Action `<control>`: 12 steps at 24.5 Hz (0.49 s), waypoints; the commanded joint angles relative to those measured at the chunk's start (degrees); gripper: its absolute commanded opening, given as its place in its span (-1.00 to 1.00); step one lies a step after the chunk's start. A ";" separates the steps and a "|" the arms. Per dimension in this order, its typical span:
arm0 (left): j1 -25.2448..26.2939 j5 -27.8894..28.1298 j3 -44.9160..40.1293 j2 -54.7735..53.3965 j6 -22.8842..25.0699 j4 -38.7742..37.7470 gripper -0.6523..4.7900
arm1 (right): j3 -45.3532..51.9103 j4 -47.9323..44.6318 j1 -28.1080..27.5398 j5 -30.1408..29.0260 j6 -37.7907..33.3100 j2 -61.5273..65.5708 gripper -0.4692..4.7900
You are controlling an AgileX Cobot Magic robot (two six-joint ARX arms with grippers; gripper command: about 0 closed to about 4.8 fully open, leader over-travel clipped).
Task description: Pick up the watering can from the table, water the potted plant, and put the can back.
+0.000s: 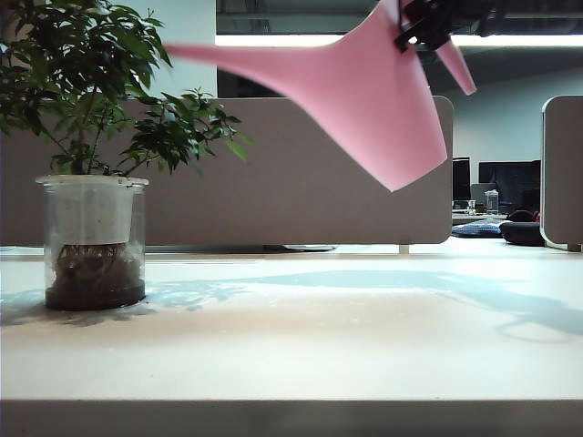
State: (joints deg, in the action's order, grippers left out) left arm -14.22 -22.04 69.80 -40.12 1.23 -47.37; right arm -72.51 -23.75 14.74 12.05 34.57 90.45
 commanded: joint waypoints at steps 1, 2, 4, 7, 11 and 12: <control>-0.02 -0.02 0.04 0.09 -0.17 0.68 -0.78 | -0.59 0.13 -2.36 -0.61 -13.84 -2.19 -0.17; -0.02 -0.04 0.04 0.09 -0.17 0.70 -0.78 | -0.59 0.66 -3.06 -0.81 -16.94 -2.19 -0.17; -0.02 -0.04 0.04 0.07 -0.20 0.68 -0.78 | -0.55 2.64 -4.52 -0.81 -22.36 -2.10 -0.18; -0.02 -0.04 0.04 0.07 -0.20 0.37 -0.78 | 0.61 6.21 -7.61 -3.76 -33.46 -1.84 -0.19; -0.02 0.04 0.04 0.07 -0.15 -0.63 -0.78 | 5.70 2.23 -10.43 -12.02 -38.99 -1.68 -0.19; -0.02 0.28 0.04 0.07 -0.13 -0.81 -0.78 | 7.26 0.50 -10.80 -12.35 -38.99 -1.66 -0.19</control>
State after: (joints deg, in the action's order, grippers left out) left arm -14.22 -21.96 69.80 -40.14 1.23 -47.99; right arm -66.48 -17.34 4.19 2.42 -2.09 89.27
